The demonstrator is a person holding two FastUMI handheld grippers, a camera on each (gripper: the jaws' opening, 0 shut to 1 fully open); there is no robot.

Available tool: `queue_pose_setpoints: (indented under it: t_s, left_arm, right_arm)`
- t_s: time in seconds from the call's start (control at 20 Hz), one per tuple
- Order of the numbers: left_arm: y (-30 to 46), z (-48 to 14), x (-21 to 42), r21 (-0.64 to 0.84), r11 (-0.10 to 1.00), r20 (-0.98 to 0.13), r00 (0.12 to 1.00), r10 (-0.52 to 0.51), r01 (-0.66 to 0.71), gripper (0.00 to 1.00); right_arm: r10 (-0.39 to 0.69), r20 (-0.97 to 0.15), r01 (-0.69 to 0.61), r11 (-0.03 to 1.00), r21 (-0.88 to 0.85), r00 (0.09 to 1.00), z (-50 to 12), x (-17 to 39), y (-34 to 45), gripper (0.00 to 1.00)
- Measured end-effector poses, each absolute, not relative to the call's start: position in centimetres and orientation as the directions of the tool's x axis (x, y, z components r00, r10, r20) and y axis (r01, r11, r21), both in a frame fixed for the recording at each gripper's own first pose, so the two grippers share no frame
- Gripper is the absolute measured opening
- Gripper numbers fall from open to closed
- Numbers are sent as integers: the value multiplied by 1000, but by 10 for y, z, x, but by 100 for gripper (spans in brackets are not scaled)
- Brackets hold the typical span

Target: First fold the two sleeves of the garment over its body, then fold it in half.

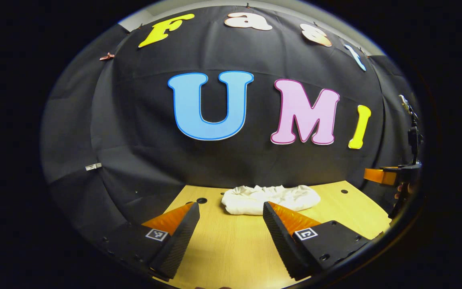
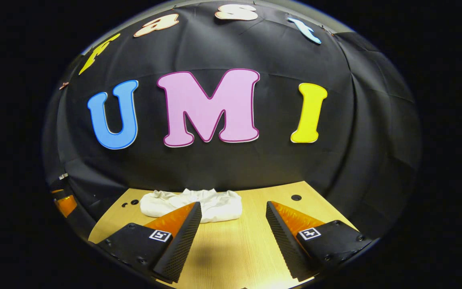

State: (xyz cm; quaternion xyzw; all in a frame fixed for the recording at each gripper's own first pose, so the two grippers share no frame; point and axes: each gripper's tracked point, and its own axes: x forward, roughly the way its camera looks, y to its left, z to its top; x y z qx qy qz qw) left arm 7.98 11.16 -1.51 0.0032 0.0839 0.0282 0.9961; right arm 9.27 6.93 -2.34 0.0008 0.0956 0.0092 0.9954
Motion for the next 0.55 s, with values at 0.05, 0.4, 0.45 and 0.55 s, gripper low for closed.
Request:
queue_pose_setpoints:
  t_s: [0.05,0.4,0.45,0.55]
  left_arm:
    - [111,-18,71,-2,999,-170,984,47,-48,98]
    - [98,-48,11,-85,994,-152,987,53,-67,99]
    - [97,-49,6,-94,993,-146,988,56,-70,99]
    - [90,-51,-3,-108,992,-148,988,46,-63,99]
  right_arm:
    - [24,-198,-23,1000,7,980,-28,85,69,99]
    - [99,-188,-93,995,38,977,-43,22,88,98]
    - [102,-200,-94,994,47,975,-50,17,87,98]
    - [104,-234,-95,994,46,967,-64,6,86,99]
